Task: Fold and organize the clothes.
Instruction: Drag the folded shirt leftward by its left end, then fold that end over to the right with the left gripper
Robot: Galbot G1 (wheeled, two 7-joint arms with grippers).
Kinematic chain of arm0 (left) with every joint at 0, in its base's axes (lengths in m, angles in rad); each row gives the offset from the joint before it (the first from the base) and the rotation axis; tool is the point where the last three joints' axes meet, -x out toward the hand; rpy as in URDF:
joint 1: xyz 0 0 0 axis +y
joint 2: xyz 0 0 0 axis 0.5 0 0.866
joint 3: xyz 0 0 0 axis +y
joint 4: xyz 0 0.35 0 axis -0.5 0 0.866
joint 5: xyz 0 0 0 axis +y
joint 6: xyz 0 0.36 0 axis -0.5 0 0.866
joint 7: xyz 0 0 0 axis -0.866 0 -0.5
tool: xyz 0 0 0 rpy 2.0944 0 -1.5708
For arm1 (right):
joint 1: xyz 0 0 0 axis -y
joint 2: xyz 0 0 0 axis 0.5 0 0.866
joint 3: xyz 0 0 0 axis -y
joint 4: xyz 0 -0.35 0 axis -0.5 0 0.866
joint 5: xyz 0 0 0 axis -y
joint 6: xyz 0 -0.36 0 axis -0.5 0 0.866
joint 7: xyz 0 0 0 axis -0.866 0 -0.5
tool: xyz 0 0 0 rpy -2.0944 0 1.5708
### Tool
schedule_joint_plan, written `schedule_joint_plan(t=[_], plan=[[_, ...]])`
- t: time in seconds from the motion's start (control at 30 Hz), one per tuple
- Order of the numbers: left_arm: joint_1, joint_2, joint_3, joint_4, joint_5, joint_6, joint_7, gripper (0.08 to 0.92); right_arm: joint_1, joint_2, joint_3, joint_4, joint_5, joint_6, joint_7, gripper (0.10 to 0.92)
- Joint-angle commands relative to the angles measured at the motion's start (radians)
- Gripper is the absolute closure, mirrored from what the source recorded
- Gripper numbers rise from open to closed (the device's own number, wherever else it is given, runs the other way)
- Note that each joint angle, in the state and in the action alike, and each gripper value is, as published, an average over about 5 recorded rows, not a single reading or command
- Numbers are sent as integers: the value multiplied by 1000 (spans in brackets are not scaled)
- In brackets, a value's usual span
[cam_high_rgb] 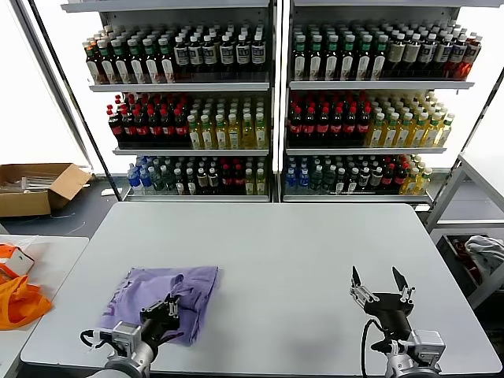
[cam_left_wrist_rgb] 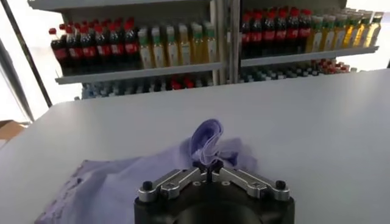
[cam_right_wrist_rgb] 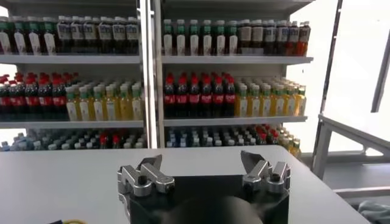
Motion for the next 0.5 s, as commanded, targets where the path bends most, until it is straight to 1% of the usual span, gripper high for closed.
schedule_joint_plan(t=[0.03,0.37,0.5], plan=[[-88,-21,82,29,-29,19,-14,906,-27,15,-3,3,-23,8,-2,203],[-112,-31,98,96,-22,-3,-8,906,-27,23,-8,-9,-31,10,-4,203],[-113,-47,113,128,-12,-46,-7,899,-17,23,-16,-20,-30,11,-6,203]])
